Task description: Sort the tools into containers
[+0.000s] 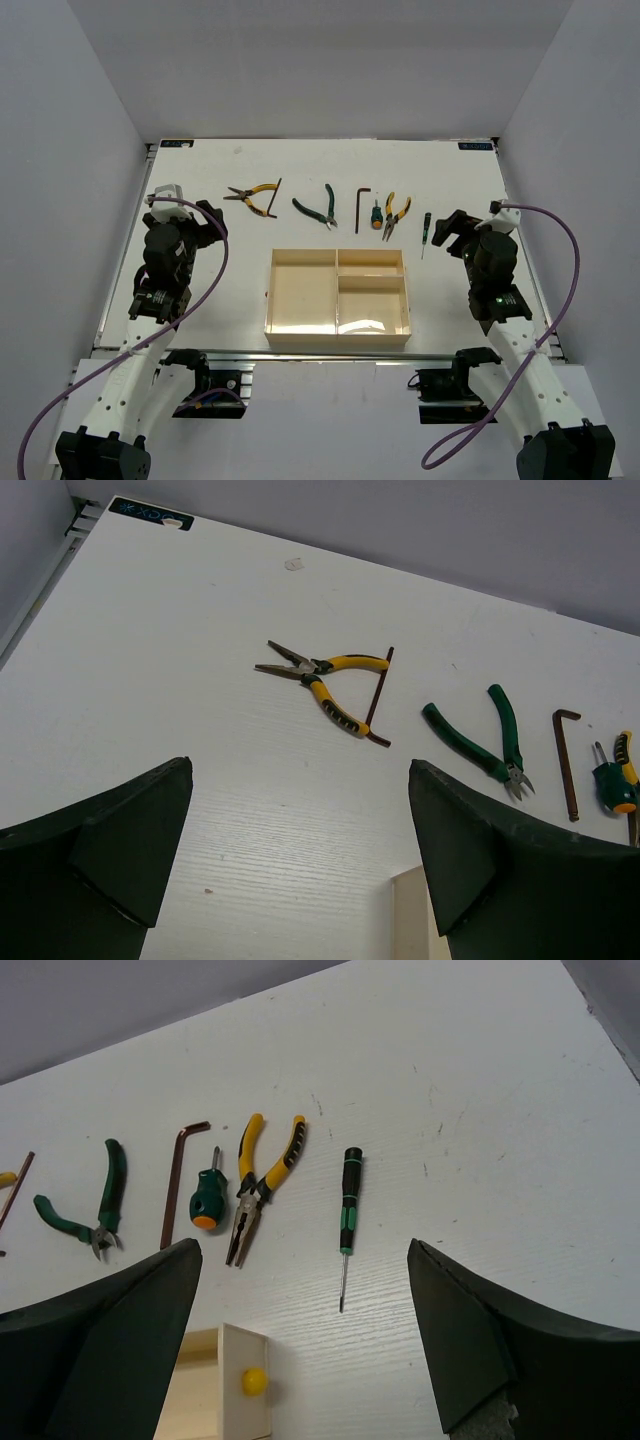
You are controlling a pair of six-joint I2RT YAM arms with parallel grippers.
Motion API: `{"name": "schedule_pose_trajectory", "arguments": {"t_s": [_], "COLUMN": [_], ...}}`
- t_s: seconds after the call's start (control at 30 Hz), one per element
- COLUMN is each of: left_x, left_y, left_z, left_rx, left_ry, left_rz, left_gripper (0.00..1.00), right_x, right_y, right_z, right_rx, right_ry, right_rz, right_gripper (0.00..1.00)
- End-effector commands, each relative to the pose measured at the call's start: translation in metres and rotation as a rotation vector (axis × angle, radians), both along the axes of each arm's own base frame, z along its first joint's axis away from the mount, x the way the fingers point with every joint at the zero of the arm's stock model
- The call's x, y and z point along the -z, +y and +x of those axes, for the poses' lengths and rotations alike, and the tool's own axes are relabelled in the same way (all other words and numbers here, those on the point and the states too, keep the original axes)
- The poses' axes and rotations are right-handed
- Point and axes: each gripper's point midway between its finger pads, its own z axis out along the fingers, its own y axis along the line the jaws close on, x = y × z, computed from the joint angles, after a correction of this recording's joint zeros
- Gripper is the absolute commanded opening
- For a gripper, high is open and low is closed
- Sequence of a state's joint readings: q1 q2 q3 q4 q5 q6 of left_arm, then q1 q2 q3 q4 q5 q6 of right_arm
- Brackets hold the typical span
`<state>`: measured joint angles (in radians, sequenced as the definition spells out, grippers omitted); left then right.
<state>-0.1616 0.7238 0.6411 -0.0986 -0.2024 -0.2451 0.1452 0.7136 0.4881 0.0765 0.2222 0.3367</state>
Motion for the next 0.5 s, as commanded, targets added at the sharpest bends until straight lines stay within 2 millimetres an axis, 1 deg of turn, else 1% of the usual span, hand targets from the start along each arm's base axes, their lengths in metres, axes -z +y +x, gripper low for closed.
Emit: {"name": "schedule_pose_trajectory", "arguments": {"t_s": [0.0, 0.07, 0.13, 0.17, 0.2, 0.23, 0.3, 0.33, 0.4, 0.47], "left_x": [-0.011, -0.01, -0.01, -0.008, -0.009, -0.01, -0.008, -0.008, -0.004, -0.004], "left_y": [-0.001, -0.001, -0.001, -0.001, -0.001, -0.001, -0.002, -0.002, -0.002, -0.004], "left_z": [-0.002, -0.002, -0.002, -0.002, -0.001, -0.001, -0.001, -0.001, 0.0, 0.001], "left_rx": [0.004, 0.004, 0.003, 0.003, 0.004, 0.006, 0.006, 0.007, 0.007, 0.018], "left_ry": [-0.023, -0.022, -0.019, -0.014, -0.015, -0.017, -0.012, -0.012, 0.001, 0.007], "left_rz": [-0.004, -0.004, 0.0, 0.001, -0.001, -0.002, -0.001, 0.0, 0.001, 0.001], "left_gripper": [0.98, 0.98, 0.98, 0.98, 0.98, 0.98, 0.98, 0.98, 0.98, 0.98], "right_x": [-0.022, -0.021, -0.013, -0.017, -0.008, -0.004, -0.004, 0.003, 0.009, 0.015], "right_y": [-0.005, -0.006, -0.007, -0.006, -0.005, -0.005, -0.004, -0.005, -0.007, -0.01], "right_z": [0.006, 0.007, 0.011, 0.014, 0.019, 0.02, 0.031, 0.031, 0.041, 0.051], "right_rx": [0.03, 0.038, 0.044, 0.046, 0.048, 0.05, 0.055, 0.061, 0.074, 0.096], "right_ry": [-0.054, -0.047, -0.005, 0.001, 0.047, 0.081, 0.111, 0.151, 0.196, 0.252], "right_rz": [-0.003, -0.004, -0.006, -0.003, -0.003, -0.008, -0.012, -0.021, -0.041, -0.064], "right_gripper": [0.89, 0.89, 0.89, 0.88, 0.87, 0.86, 0.85, 0.84, 0.82, 0.78]}}
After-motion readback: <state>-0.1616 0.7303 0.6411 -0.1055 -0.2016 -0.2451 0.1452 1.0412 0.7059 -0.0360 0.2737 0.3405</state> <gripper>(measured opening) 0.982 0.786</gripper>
